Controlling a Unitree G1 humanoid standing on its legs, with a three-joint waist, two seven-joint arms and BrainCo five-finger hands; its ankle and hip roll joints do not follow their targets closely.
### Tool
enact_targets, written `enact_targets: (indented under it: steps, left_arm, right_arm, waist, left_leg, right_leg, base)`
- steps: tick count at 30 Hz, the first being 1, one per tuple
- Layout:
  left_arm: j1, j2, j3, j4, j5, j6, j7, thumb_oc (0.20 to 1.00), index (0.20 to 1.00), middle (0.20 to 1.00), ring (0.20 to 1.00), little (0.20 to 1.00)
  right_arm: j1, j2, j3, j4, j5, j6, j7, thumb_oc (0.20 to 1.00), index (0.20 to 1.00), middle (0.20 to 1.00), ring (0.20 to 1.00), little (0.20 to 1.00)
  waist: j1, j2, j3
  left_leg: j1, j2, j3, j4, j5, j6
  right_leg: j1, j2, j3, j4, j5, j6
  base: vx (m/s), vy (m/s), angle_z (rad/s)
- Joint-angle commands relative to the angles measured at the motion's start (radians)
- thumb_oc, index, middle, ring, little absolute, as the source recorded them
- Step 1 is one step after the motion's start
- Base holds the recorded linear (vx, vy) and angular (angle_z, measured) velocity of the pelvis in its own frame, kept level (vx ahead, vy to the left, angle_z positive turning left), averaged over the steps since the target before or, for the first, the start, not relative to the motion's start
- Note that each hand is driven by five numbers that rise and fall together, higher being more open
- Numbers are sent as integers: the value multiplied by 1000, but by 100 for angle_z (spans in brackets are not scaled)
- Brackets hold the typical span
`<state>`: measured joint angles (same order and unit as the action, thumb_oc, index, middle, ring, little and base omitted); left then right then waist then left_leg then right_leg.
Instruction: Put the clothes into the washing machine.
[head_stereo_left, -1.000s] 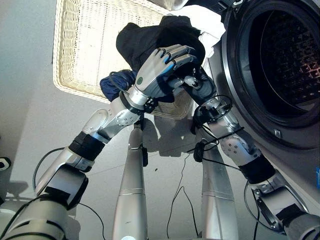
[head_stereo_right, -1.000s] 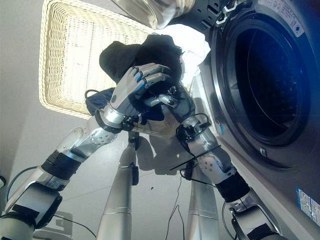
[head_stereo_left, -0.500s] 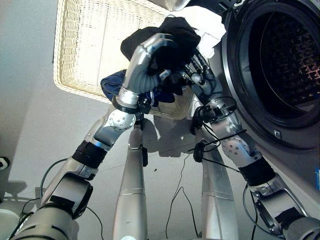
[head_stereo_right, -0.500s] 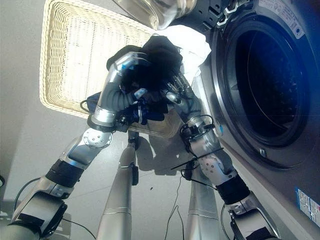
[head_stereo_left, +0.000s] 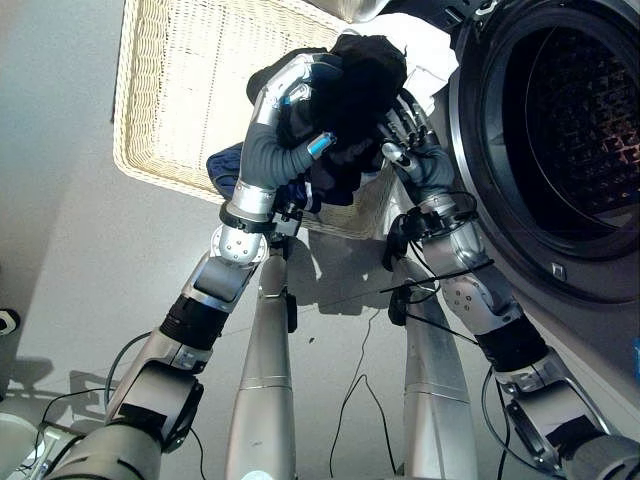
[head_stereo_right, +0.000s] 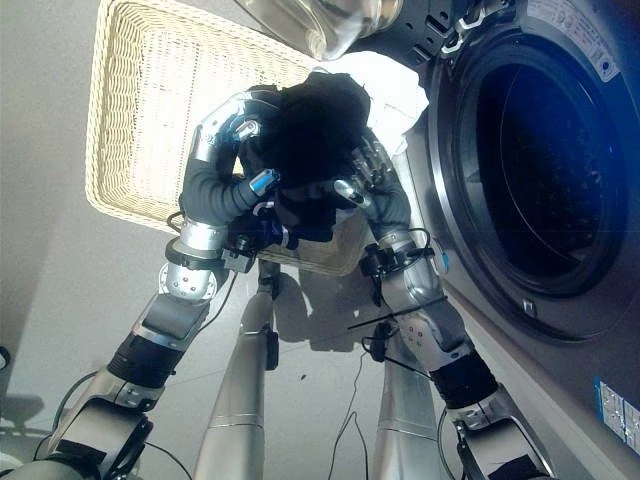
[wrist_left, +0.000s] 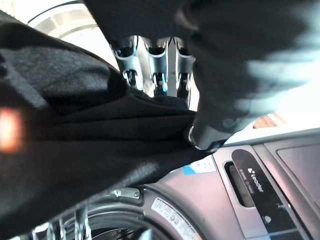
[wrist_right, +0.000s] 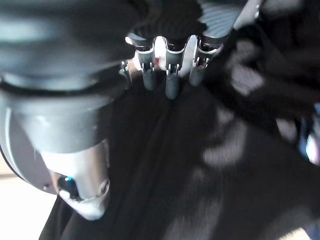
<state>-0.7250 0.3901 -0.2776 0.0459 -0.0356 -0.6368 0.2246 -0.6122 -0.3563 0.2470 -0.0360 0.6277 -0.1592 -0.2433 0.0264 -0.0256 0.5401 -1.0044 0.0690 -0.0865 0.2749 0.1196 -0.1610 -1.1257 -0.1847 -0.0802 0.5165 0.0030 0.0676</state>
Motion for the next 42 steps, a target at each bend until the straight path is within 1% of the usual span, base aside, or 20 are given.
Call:
enact_targets:
  steps: [1, 3, 4, 8, 11, 12, 13, 17, 18, 20, 22, 26, 27, 33, 35, 40, 41, 42]
  left_arm:
    - [-17, -36, 43, -170, -37, -91, -27, 200, 200, 200, 200, 200]
    - [-16, -40, 46, -178, -50, -92, -40, 200, 200, 200, 200, 200]
    - [-15, -52, 49, -187, -73, -96, -67, 200, 200, 200, 200, 200]
    - [-24, -65, 49, -203, -99, -91, -106, 200, 200, 200, 200, 200]
    - [-33, -70, 48, -206, -109, -87, -122, 200, 200, 200, 200, 200]
    - [-49, -83, 44, -200, -138, -86, -162, 200, 200, 200, 200, 200]
    - [-52, -84, 43, -201, -147, -86, -171, 200, 200, 200, 200, 200]
    - [-72, -92, 40, -203, -178, -81, -211, 200, 200, 200, 200, 200]
    - [-80, -95, 37, -202, -197, -74, -237, 200, 200, 200, 200, 200]
    - [-83, -94, 33, -200, -209, -74, -246, 200, 200, 200, 200, 200]
    - [-89, -94, 27, -193, -244, -74, -280, 200, 200, 200, 200, 200]
    - [-93, -96, 22, -192, -268, -72, -304, 200, 200, 200, 200, 200]
    - [-97, -95, 21, -191, -283, -68, -319, 200, 200, 200, 200, 200]
    - [-107, -102, 13, -187, -295, -65, -344, 200, 200, 200, 200, 200]
    - [-107, -104, 12, -182, -302, -69, -360, 200, 200, 200, 200, 200]
    - [-108, -105, 11, -182, -302, -69, -362, 200, 200, 200, 200, 200]
    - [-117, -116, -2, -182, -313, -65, -377, 200, 200, 200, 200, 200]
    - [-117, -117, -3, -181, -315, -65, -378, 200, 200, 200, 200, 200]
  right_arm:
    - [25, 4, -36, -75, -179, -72, -124, 1000, 1000, 1000, 1000, 1000]
    - [26, 4, -42, -72, -238, -59, -178, 1000, 1000, 1000, 1000, 1000]
    - [18, 5, -47, -64, -319, -36, -237, 1000, 1000, 1000, 1000, 1000]
    - [-11, -4, -40, -39, -462, 7, -305, 1000, 1000, 1000, 1000, 1000]
    - [-29, -7, -34, -24, -503, 25, -331, 1000, 1000, 1000, 1000, 1000]
    - [-77, -14, -11, 22, -555, 60, -355, 1000, 1000, 1000, 1000, 1000]
    - [-87, -15, -7, 29, -545, 70, -348, 1000, 1000, 1000, 1000, 1000]
    - [-144, -14, 23, 66, -501, 98, -269, 1000, 1000, 1000, 1000, 1000]
    - [-168, -2, 47, 73, -395, 107, -196, 1000, 1000, 1000, 1000, 1000]
    - [-176, 2, 55, 81, -360, 106, -173, 1000, 1000, 1000, 1000, 1000]
    - [-195, 15, 80, 93, -257, 119, -93, 1000, 1000, 1000, 1000, 1000]
    - [-207, 23, 104, 107, -168, 137, -10, 1000, 1000, 1000, 1000, 1000]
    - [-215, 24, 115, 119, -140, 150, 47, 1000, 1000, 1000, 1000, 1000]
    - [-245, 24, 154, 156, -136, 204, 149, 1000, 1000, 1000, 1000, 1000]
    - [-258, 24, 174, 174, -120, 271, 193, 1000, 1000, 1000, 1000, 1000]
    - [-262, 23, 182, 186, -116, 284, 199, 1000, 1000, 1000, 1000, 1000]
    - [-291, 22, 228, 236, -125, 318, 276, 200, 200, 200, 200, 200]
    - [-293, 24, 229, 237, -122, 316, 277, 200, 200, 200, 200, 200]
  waist:
    - [-21, 32, -20]
    - [-22, 34, -20]
    - [-23, 37, -20]
    - [-19, 45, -20]
    - [-16, 49, -20]
    - [-10, 57, -20]
    - [-8, 58, -20]
    - [4, 65, -20]
    - [13, 67, -20]
    - [15, 68, -20]
    - [22, 69, -20]
    - [28, 68, -20]
    - [30, 65, -20]
    - [38, 63, -20]
    - [41, 61, -20]
    - [43, 61, -20]
    - [54, 63, -20]
    - [55, 64, -20]
  left_leg:
    - [-8, -102, 2, 39, -34, 94]
    - [-9, -102, 4, 41, -35, 96]
    - [-11, -102, 7, 44, -36, 96]
    - [-8, -104, 11, 44, -37, 98]
    - [-7, -105, 12, 44, -37, 98]
    - [-6, -108, 10, 49, -37, 99]
    - [-5, -108, 10, 49, -36, 99]
    - [-3, -112, 6, 53, -37, 99]
    - [-1, -115, 3, 54, -34, 98]
    - [2, -116, 3, 52, -32, 97]
    - [4, -118, 1, 51, -29, 97]
    - [2, -119, -2, 54, -27, 97]
    - [1, -120, -5, 54, -27, 98]
    - [-5, -123, -10, 56, -25, 96]
    - [-7, -124, -11, 60, -25, 94]
    - [-7, -125, -12, 59, -25, 95]
    - [-13, -131, -18, 64, -25, 94]
    - [-13, -131, -18, 64, -25, 95]
  right_leg:
    - [53, 51, -46, -106, 96, 78]
    - [51, 53, -43, -104, 97, 78]
    - [49, 55, -39, -104, 97, 76]
    - [53, 54, -39, -108, 97, 77]
    - [54, 52, -38, -109, 98, 77]
    - [54, 49, -38, -104, 99, 77]
    - [54, 48, -38, -104, 99, 77]
    - [56, 42, -44, -102, 98, 75]
    - [57, 38, -49, -99, 97, 74]
    - [59, 37, -51, -97, 96, 72]
    - [61, 34, -58, -94, 94, 69]
    - [58, 31, -62, -87, 92, 66]
    - [57, 30, -64, -86, 91, 64]
    - [53, 28, -72, -84, 91, 62]
    - [51, 29, -73, -80, 90, 61]
    - [51, 28, -75, -81, 90, 60]
    - [47, 25, -82, -79, 89, 57]
    - [46, 25, -83, -78, 89, 57]
  base:
    - [0, 0, 0]
    - [0, 0, 0]
    - [3, 33, -1]
    - [0, 10, 0]
    - [0, 0, 0]
    - [0, 0, 0]
    - [0, 0, 0]
    - [0, -8, 0]
    - [0, -31, 1]
    - [0, 0, 0]
    - [-4, -22, 5]
    - [-3, -14, 3]
    - [-8, -36, 6]
    - [-1, -6, 1]
    - [0, 0, 0]
    - [0, 0, 0]
    - [0, 0, 0]
    - [23, -33, 2]
